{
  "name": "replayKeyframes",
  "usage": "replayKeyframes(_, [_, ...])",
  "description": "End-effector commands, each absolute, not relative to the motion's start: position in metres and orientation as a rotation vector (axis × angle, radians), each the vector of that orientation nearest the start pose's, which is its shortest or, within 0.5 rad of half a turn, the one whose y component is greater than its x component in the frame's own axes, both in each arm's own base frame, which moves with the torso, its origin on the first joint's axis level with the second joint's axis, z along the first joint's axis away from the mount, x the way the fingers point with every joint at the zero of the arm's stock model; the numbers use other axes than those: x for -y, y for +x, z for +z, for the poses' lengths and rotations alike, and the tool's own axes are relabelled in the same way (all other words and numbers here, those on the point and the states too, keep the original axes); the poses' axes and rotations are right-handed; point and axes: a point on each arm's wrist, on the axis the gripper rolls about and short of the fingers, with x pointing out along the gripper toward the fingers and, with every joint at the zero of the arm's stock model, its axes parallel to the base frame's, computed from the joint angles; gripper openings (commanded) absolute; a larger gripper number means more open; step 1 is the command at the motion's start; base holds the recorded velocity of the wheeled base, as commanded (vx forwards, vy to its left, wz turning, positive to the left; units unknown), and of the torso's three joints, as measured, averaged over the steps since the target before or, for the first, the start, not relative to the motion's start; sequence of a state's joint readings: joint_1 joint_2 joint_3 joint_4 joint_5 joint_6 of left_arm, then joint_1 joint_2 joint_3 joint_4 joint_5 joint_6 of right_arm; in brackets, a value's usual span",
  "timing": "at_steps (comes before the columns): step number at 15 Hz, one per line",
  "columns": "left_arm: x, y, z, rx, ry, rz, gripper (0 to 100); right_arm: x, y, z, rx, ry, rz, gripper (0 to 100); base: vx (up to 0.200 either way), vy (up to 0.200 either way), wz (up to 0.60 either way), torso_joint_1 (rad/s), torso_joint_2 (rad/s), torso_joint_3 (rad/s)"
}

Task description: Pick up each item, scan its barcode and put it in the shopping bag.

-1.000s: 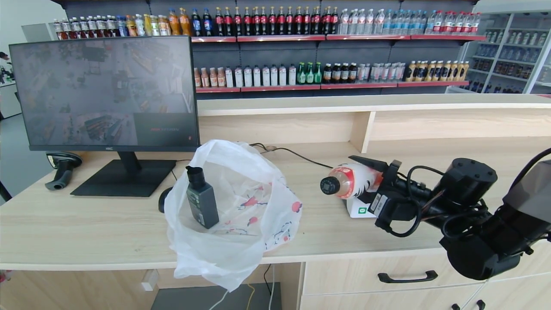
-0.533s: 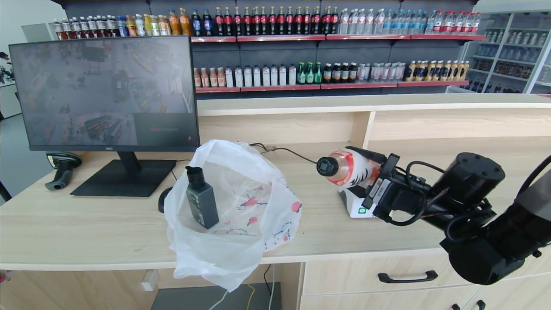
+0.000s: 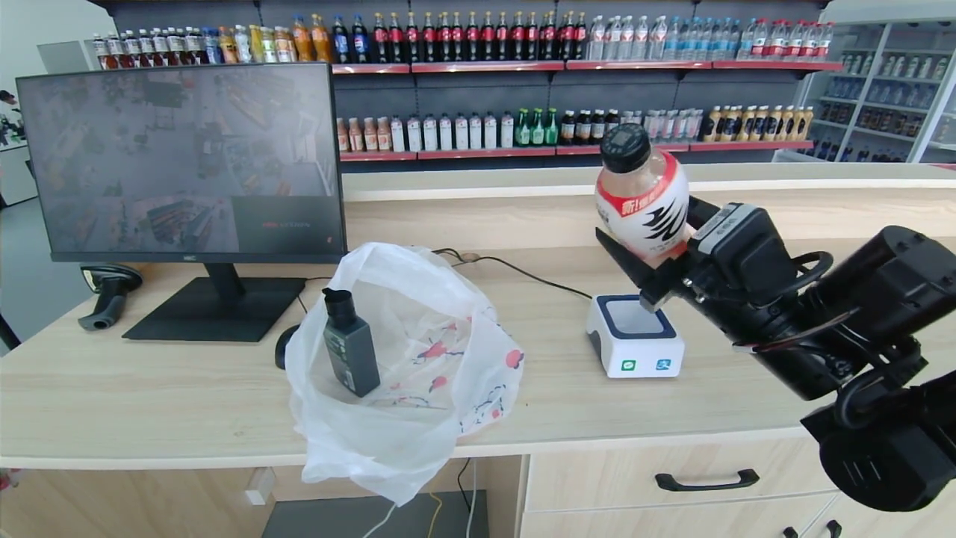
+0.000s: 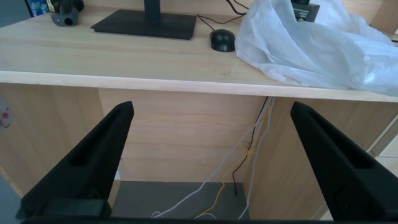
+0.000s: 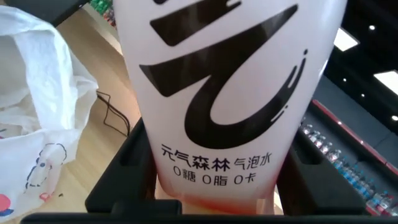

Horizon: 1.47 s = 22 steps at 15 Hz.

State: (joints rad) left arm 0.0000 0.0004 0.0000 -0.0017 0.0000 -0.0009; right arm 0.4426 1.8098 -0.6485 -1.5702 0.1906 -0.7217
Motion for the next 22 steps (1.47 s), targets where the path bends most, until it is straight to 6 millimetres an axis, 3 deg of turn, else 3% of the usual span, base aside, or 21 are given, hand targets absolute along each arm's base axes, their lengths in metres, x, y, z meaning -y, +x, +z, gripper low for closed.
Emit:
replayKeyframes(1, [0.000,-0.023,0.076,0.002,0.000,0.000,100,-0.130,0.263,0.220,0.656,-0.583,0.405,0,0.000,0.000,0.00,0.000,0.00,0.000])
replayKeyframes(4, [0.000,-0.023,0.076,0.002,0.000,0.000,100,-0.121,0.250,0.228,0.620,-0.468,0.340,0,0.000,0.000,0.00,0.000,0.00,0.000])
replayKeyframes(7, [0.000,-0.023,0.075,0.000,0.000,0.000,100,-0.115,0.248,0.233,0.567,-0.276,0.263,0,0.000,0.000,0.00,0.000,0.00,0.000])
replayKeyframes(12, [0.000,-0.023,0.076,0.002,0.000,0.000,100,-0.105,0.262,0.213,0.451,-0.062,0.281,0,0.000,0.000,0.00,0.000,0.00,0.000])
replayKeyframes(16, [0.000,-0.023,0.076,0.002,0.000,0.000,100,-0.102,0.269,0.205,0.419,-0.026,0.278,0,0.000,0.000,0.00,0.000,0.00,0.000])
replayKeyframes(19, [0.000,-0.023,0.076,0.002,0.000,0.000,100,-0.097,0.262,0.180,0.302,-0.028,0.235,0,0.000,0.000,0.00,0.000,0.00,0.000])
replayKeyframes(22, [0.000,-0.023,0.076,0.002,0.000,0.000,100,-0.096,0.264,0.182,0.312,-0.021,0.210,0,0.000,0.000,0.00,0.000,0.00,0.000])
